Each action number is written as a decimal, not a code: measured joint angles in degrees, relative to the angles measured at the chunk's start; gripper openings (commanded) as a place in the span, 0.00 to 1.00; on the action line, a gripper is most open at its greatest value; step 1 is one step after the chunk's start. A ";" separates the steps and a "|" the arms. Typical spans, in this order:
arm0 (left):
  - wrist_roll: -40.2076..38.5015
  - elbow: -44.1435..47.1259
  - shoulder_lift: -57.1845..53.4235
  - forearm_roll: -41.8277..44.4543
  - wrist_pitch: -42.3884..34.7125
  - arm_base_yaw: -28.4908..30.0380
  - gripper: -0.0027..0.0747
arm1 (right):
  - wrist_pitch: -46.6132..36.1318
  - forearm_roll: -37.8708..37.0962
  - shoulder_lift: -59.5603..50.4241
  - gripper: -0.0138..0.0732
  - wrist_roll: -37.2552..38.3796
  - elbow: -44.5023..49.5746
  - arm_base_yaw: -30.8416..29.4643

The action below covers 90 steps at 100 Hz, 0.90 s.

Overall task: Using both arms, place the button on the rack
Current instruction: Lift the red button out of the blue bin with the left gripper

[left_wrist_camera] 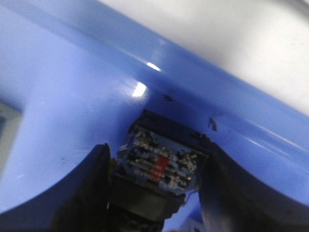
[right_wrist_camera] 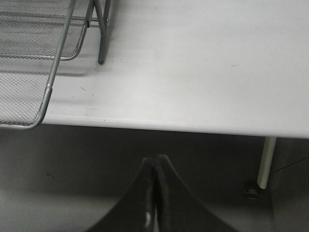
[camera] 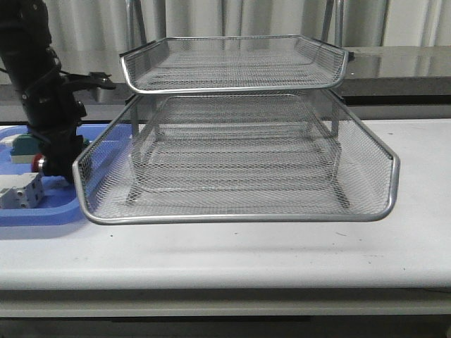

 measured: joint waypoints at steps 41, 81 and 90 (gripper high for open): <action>-7.34 -12.10 -2.19 0.31 7.36 0.33 0.01 | 0.00 0.00 0.00 0.09 0.00 0.00 0.00; -11.27 -8.43 -14.94 0.42 8.42 -0.57 0.01 | 0.00 0.00 0.00 0.09 0.00 0.00 0.00; -11.81 -5.38 -18.61 0.42 8.54 -2.05 0.01 | 0.00 0.00 0.00 0.09 0.00 0.00 0.00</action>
